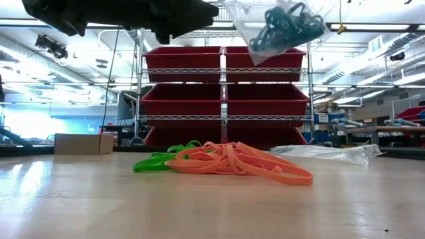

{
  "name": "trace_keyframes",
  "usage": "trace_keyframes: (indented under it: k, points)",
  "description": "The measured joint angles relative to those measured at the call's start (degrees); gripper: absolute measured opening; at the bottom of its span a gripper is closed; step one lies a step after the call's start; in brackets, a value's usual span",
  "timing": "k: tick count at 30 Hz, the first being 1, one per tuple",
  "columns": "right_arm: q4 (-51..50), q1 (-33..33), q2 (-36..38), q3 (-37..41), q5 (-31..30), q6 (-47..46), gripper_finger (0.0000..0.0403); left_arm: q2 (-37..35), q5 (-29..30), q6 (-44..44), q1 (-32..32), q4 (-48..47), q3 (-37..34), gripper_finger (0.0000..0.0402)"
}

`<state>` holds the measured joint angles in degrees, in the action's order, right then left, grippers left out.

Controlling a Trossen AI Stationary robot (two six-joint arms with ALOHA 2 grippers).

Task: Sort rubber bands
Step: Close the top left transparent zip bag

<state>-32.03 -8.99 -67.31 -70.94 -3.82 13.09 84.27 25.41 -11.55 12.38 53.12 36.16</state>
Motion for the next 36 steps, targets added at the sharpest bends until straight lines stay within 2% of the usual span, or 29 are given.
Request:
trace_keyframes:
  k: [6,13,18,21,24,36]
  points:
    - [-0.38,-0.01,-0.02,0.00,-1.02,-0.03,0.0000,0.00,-0.81,1.23,1.33,-5.02,0.00,0.0204]
    - [0.08,0.11,-0.02,0.00,-1.98,0.84,0.0000,-1.04,-0.86,3.47,2.73,-4.55,0.00,0.0204]
    - [2.03,0.15,-0.02,0.00,-1.98,1.11,0.0000,-1.22,0.78,3.96,2.75,1.15,0.02,0.0204]
    - [2.16,0.15,-0.02,0.00,-1.98,1.13,0.0000,-1.27,-1.53,3.26,2.45,4.57,0.04,0.0204]
    - [2.34,0.16,-0.02,0.00,-1.99,1.15,0.0000,-1.23,-3.47,4.13,2.32,5.42,0.04,0.0204]
    - [3.17,0.26,-0.04,0.00,-3.67,1.15,0.0000,-1.22,-4.30,5.81,2.26,7.57,0.04,0.0202]
